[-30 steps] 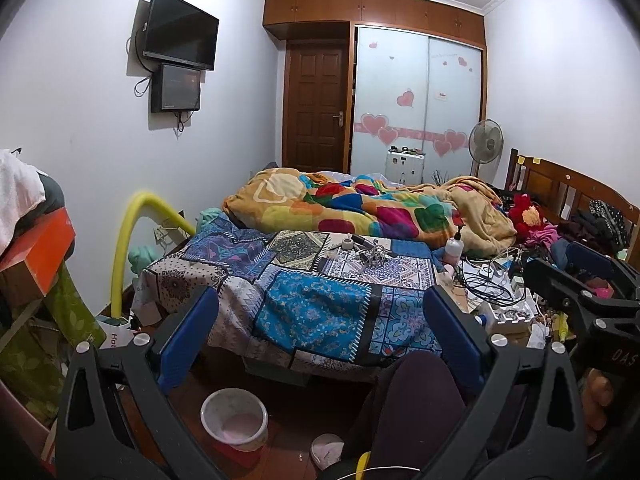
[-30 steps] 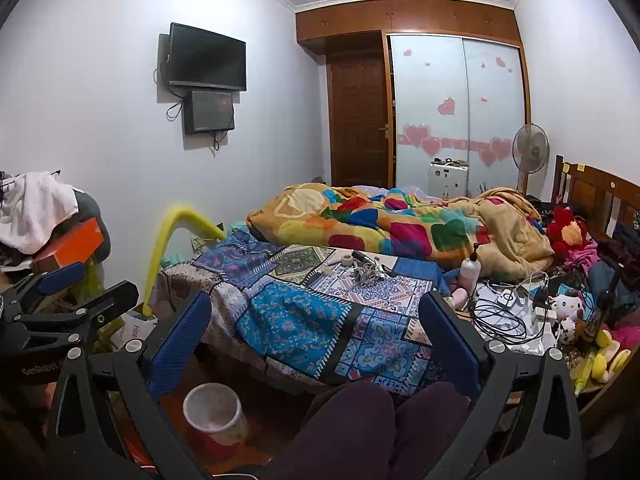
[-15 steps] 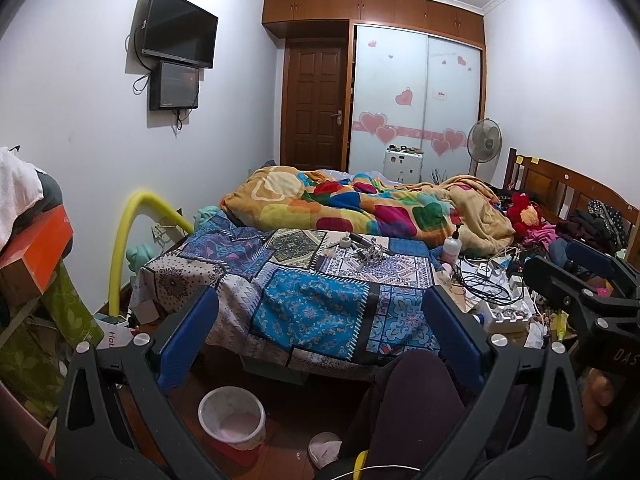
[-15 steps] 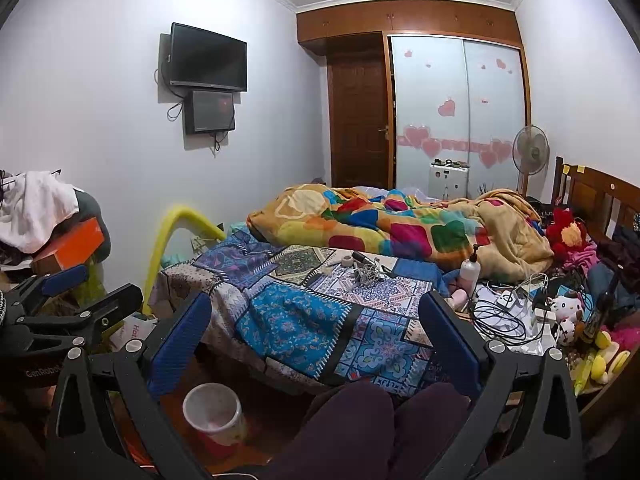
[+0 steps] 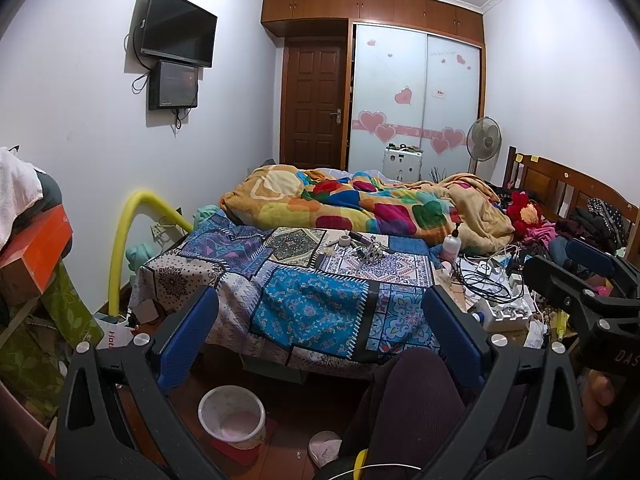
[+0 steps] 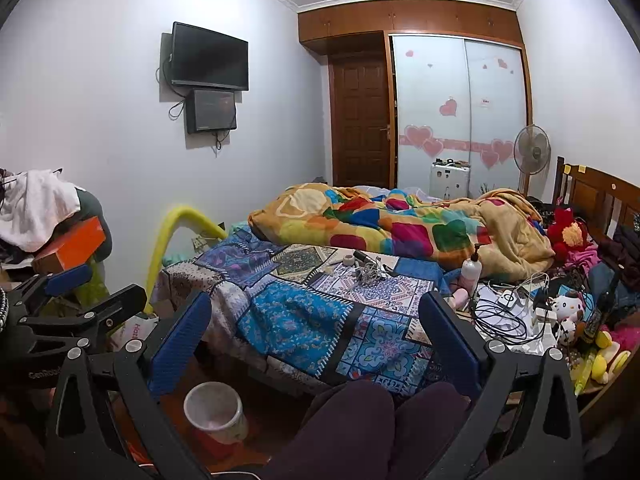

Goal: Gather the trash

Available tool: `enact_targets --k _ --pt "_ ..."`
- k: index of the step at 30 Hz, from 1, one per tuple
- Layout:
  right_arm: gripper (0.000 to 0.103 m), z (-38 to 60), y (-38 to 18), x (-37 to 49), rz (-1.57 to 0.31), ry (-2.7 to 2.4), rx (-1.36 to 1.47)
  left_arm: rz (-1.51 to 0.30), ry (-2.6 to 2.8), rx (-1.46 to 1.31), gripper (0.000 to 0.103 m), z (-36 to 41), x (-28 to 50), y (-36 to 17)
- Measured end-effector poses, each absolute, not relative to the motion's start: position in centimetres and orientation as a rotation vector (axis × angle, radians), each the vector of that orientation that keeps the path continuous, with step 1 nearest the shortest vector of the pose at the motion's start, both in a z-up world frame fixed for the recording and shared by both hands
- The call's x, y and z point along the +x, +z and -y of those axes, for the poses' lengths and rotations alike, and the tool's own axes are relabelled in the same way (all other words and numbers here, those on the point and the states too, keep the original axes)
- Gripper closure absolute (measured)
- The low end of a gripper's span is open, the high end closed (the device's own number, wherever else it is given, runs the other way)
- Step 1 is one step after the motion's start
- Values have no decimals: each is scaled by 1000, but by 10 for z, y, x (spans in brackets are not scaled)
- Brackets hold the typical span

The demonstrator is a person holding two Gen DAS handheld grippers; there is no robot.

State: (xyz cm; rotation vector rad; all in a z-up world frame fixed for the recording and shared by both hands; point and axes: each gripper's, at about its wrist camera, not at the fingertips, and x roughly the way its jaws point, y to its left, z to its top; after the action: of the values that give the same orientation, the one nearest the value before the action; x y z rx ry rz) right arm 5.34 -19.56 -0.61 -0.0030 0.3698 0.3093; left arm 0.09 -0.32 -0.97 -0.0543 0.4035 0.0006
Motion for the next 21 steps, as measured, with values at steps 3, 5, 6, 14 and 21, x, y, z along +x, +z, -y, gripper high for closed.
enact_targets --k 3,5,6,14,21 --pt "0 195 -6 53 -369 308 -3 -403 0 -55 0 3 1 -10" --pt "0 195 -6 53 -369 308 -2 -402 0 -55 0 4 0 -11" --pt "0 195 -7 53 -369 308 -3 -402 2 -54 0 4 1 -11" --pt "0 191 -10 55 -384 311 -5 -412 4 -56 0 4 3 -15" --pt "0 195 -15 71 -414 302 2 -437 1 -64 0 0 21 -13"
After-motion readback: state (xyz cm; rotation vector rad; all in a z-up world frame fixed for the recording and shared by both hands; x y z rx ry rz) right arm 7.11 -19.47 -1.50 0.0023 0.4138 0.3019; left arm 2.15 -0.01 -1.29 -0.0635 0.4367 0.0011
